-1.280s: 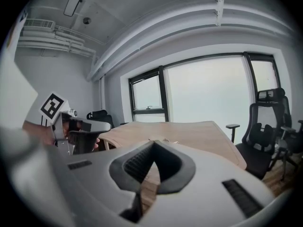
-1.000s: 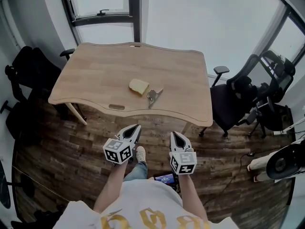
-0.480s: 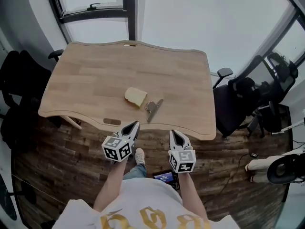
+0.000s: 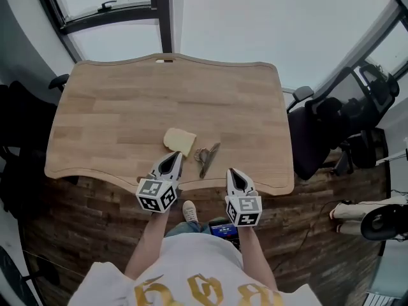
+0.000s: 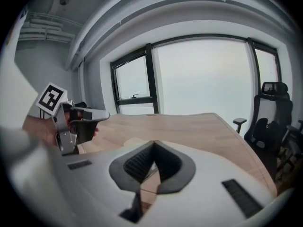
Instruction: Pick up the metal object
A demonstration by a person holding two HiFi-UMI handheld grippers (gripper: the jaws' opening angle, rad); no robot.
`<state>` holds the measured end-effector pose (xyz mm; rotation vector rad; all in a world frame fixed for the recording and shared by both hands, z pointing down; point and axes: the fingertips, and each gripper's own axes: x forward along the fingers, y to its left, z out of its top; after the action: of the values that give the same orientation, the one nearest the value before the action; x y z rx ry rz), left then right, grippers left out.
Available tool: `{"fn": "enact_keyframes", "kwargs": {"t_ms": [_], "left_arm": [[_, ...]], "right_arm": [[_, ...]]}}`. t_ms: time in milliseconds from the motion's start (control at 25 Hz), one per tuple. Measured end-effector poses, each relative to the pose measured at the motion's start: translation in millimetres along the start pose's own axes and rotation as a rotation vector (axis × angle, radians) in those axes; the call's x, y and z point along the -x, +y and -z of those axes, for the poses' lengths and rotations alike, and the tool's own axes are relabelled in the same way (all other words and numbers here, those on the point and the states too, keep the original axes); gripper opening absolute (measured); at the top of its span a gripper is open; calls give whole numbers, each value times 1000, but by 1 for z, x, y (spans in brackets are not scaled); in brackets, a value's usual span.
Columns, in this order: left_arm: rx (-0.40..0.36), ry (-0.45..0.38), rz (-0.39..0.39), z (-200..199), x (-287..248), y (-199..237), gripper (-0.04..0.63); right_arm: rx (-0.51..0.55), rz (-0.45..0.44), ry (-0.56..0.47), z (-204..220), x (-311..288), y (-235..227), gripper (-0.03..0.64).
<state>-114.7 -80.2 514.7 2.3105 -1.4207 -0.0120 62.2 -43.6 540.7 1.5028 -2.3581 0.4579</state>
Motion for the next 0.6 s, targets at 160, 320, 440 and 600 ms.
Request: {"fn": "enact_keyframes", "kwargs": {"t_ms": [160, 320, 440, 600], "left_arm": [[-8, 28, 53, -2, -19, -4, 20], [-10, 68, 75, 2, -29, -4, 20], [7, 77, 75, 3, -32, -1, 20], [-2, 81, 64, 0, -40, 6, 20]], "right_arm": [[-24, 28, 19, 4, -6, -10, 11], [-31, 38, 11, -2, -13, -12, 11], [-32, 33, 6, -5, -18, -13, 12], [-30, 27, 4, -8, -28, -15, 11]]}}
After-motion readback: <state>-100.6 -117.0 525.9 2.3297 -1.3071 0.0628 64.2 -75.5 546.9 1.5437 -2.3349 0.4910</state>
